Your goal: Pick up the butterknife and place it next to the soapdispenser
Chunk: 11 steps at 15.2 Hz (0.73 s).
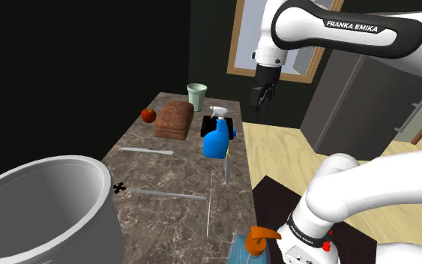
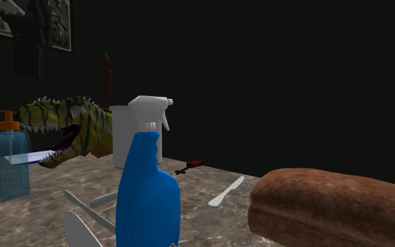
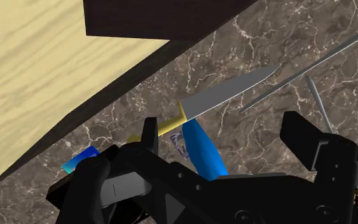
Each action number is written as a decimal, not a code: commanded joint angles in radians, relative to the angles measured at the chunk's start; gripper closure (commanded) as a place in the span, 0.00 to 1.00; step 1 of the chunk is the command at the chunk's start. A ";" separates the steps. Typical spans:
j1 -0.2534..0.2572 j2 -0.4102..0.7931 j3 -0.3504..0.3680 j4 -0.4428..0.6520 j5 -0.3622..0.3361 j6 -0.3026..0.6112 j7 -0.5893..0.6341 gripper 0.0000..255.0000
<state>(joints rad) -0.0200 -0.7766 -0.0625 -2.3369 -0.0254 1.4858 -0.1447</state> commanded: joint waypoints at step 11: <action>0.076 0.306 0.035 0.051 0.022 0.277 -0.065 0.00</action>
<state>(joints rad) 0.0496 -0.5108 -0.0297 -2.3029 -0.0046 1.7355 -0.2006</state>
